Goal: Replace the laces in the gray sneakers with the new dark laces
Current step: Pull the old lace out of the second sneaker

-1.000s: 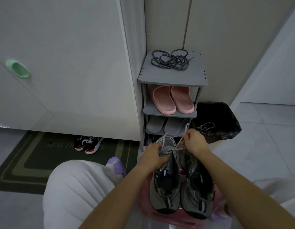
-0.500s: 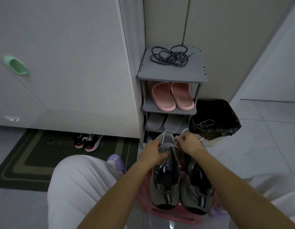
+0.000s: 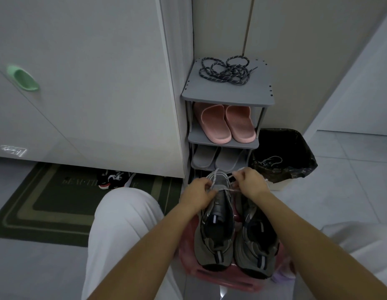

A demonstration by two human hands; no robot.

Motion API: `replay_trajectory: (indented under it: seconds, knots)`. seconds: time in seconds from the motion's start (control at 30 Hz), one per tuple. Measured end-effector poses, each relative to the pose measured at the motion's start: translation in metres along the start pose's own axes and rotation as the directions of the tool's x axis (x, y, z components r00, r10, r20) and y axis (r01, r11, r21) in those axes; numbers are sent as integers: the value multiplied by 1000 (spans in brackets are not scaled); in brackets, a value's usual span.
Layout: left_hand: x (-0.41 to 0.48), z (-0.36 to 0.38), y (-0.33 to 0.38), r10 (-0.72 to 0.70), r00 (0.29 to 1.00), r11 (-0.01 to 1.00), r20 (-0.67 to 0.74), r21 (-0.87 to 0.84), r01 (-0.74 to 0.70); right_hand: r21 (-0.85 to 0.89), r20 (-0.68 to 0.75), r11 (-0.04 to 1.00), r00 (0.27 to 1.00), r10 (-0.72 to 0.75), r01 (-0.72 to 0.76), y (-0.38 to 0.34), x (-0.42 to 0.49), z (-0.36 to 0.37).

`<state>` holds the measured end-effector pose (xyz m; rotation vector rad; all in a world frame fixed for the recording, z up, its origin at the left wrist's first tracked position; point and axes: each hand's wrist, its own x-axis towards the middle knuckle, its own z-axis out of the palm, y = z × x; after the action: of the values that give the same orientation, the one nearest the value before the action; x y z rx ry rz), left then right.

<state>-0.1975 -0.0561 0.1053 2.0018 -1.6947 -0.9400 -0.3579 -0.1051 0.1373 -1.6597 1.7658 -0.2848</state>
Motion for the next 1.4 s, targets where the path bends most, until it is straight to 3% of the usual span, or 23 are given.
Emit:
replay_trajectory:
  seconds: [0.1,0.2,0.3,0.37,0.43,0.7,0.9,1.03,1.2,1.33,1.4]
  knots:
    - [3,-3,1,1,998,999,-60,47,2,-83,-66,996,997,-42,36,5,-5,-15]
    - [6,-5,7,-1,998,992,-64,125,9,-200,-114,963,972,-204,179,3,-24,-22]
    - [9,-9,11,-41,998,990,-57,134,48,-359,55,874,943,-329,326,-3,-51,-10]
    - [12,-12,12,-83,994,993,-70,79,89,-470,183,800,928,-325,373,-6,-61,-2]
    - [14,-18,14,-114,990,993,-87,-32,112,-516,212,772,929,-305,371,-7,-66,0]
    - [30,-88,50,-122,946,940,-299,-341,13,-425,188,844,944,-272,328,-4,-67,3]
    - [21,-81,44,-14,998,998,-68,55,18,-389,204,868,948,-246,309,-1,-63,4]
    - [8,-45,27,-12,1000,993,12,119,10,-384,191,872,950,-248,304,1,-63,5]
    - [1,-17,8,-55,998,969,-13,242,57,-377,208,871,945,-252,315,1,-61,4]
    - [1,-19,9,68,995,864,-67,504,-25,-392,218,864,945,-245,315,-3,-61,3]
    - [3,-25,13,105,990,833,-90,552,-38,-411,218,854,944,-247,319,-5,-62,4]
